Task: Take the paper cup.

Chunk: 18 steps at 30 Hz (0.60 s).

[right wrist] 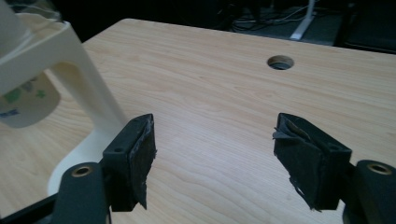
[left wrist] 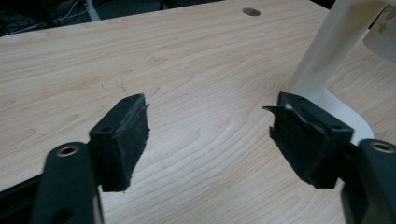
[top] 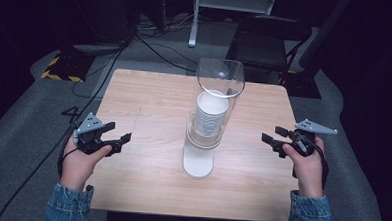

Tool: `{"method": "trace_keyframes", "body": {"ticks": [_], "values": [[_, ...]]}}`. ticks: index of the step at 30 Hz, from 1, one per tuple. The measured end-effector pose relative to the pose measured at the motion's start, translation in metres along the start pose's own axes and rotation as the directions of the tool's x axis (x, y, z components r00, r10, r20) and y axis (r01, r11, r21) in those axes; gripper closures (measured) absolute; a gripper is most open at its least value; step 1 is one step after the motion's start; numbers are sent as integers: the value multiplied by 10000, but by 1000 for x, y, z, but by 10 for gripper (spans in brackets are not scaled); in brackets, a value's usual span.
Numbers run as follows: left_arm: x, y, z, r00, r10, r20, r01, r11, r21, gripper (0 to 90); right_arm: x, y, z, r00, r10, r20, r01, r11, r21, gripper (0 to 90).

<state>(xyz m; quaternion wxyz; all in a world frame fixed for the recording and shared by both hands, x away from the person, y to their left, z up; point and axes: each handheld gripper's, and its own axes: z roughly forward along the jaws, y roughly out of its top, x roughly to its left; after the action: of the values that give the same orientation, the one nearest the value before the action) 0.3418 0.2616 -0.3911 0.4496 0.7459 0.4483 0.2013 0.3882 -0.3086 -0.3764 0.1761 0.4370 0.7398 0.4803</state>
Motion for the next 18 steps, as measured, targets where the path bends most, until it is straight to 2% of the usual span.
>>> {"method": "trace_keyframes", "body": {"ticks": [2,4,7,8,9,11,18], "values": [[-1,1,0,10000,64,18,-64,10000,57,262,1,0,0,10000,6,-75,-7,10000,-25,303],[-2,1,0,9999,160,30,-160,9998,116,262,1,2,-1,10000,-71,51,71,10000,-24,302],[-3,-1,0,9998,178,-8,-177,9997,166,257,0,3,-2,9973,-420,601,419,9991,28,297],[-3,-1,0,9998,178,-8,-177,9997,166,256,0,3,-2,9973,-420,601,419,9991,28,297],[-3,-2,-1,9997,224,34,-225,9996,167,256,-4,2,0,9938,-436,1023,423,9990,151,288],[-3,-4,-2,9998,205,78,-206,9997,165,254,-6,3,-1,9924,-391,1167,380,9992,116,288],[-3,-7,-8,9997,251,-11,-251,9994,253,250,-4,9,-2,9936,-417,1049,429,9990,-93,288]]}}
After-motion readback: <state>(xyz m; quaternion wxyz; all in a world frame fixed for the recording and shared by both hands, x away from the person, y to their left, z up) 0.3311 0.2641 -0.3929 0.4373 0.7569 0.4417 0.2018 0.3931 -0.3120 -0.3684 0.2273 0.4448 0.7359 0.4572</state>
